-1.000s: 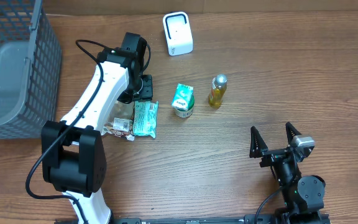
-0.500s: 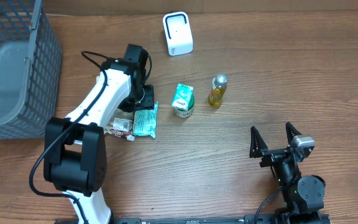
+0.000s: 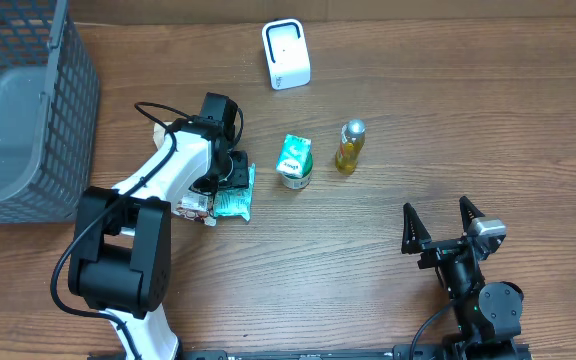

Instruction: Scan the item barcode

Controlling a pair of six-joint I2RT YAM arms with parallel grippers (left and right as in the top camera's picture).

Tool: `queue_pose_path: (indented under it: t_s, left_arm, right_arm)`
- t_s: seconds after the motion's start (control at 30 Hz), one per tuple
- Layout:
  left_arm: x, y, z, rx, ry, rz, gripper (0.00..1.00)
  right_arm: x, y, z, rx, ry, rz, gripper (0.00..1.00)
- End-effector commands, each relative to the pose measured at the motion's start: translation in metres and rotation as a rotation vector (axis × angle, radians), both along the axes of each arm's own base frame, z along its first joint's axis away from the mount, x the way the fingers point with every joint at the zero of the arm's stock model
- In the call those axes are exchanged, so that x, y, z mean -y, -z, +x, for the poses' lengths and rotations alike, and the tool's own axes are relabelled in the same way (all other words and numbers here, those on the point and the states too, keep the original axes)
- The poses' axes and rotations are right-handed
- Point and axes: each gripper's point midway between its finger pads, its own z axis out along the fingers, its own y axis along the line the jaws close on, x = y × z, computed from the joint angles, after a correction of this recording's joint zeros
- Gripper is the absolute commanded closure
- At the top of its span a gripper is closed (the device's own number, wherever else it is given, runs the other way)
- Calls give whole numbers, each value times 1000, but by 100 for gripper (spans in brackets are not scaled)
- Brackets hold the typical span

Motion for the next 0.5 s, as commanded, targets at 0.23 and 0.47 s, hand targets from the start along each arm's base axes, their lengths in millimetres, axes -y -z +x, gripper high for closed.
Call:
queue_pose_path:
  t_s: [0.23,0.47]
  left_arm:
    - [2,-42,24,6,9,-5,40]
    - [-13,-114,68,140,-32,-6,30]
  right_arm:
    - [2,2,0,5,10,-7,0]
    - [2,2,0,5,10,-7,0]
